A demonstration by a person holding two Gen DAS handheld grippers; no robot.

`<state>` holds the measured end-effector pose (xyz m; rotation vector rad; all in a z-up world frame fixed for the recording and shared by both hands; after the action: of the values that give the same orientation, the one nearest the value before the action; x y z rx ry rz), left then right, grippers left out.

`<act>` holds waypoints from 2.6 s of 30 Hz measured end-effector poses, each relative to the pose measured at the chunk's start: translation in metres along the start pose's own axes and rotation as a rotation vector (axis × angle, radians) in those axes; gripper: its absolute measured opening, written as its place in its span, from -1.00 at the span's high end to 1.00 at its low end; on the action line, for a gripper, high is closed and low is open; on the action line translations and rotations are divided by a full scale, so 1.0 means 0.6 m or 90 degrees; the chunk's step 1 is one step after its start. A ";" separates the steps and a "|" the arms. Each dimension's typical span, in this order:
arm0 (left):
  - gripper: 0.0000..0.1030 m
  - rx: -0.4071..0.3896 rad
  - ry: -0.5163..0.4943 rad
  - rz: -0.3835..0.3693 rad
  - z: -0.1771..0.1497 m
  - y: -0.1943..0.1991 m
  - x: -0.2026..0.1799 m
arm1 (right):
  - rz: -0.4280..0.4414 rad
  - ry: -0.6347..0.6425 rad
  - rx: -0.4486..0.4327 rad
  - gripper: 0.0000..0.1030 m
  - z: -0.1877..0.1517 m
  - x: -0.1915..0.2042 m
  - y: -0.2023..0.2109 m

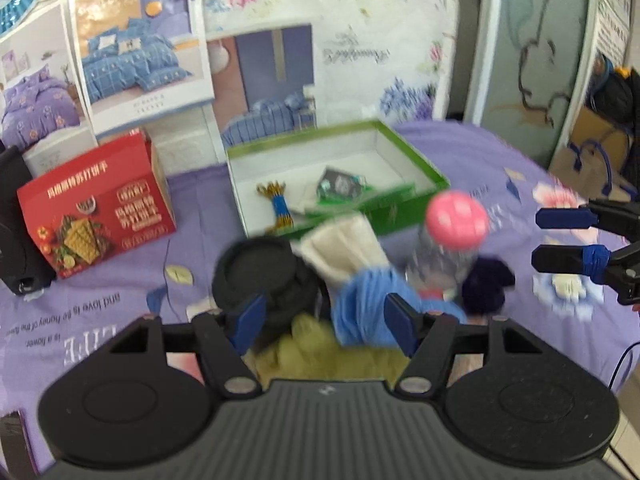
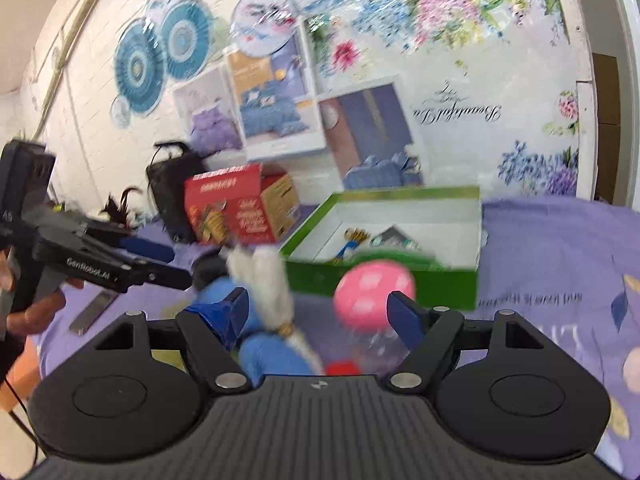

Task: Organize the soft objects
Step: 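Move the right tool toward the pink knitted candy pouch, then grasp the pink pouch with the right tool and carry it into the box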

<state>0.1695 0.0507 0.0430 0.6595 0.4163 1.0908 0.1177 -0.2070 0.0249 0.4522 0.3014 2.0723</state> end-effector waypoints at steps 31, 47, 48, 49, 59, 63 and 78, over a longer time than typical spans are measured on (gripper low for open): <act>-0.30 0.062 0.018 0.007 -0.151 0.017 -0.025 | -0.140 0.247 0.286 -0.22 -0.179 0.063 0.027; -0.32 0.079 -0.073 -0.148 -0.145 -0.002 -0.203 | -0.206 -0.031 0.132 -0.23 -0.145 -0.036 0.068; -0.32 0.087 -0.085 -0.152 -0.149 -0.010 -0.218 | -0.204 -0.050 0.129 -0.23 -0.147 -0.038 0.066; -0.32 0.095 -0.089 -0.156 -0.151 -0.017 -0.228 | -0.196 -0.071 0.125 -0.23 -0.152 -0.037 0.066; -0.37 0.208 0.109 -0.233 -0.032 -0.093 -0.218 | -0.192 -0.167 0.029 -0.24 -0.216 0.016 0.086; -0.37 0.281 0.097 -0.163 -0.015 -0.175 -0.263 | -0.214 -0.087 0.036 -0.24 -0.212 0.048 0.038; 0.05 0.326 0.143 -0.212 -0.035 -0.223 -0.249 | -0.204 0.038 0.101 0.41 -0.227 0.059 -0.003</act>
<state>0.1849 -0.1200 -0.0636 0.8798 0.9837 0.7405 0.0433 -0.1801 -0.0917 0.4074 0.5414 1.7580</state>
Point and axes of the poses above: each gripper's, at about its wrist camera, not at the fingertips, and y roughly against the way its jaws point, x to its left, z to its top, the point moved 3 cm from there along -y, roughly the way its jaws point, and after that the axes turned 1 degree about -z, right-handed, at the moved point
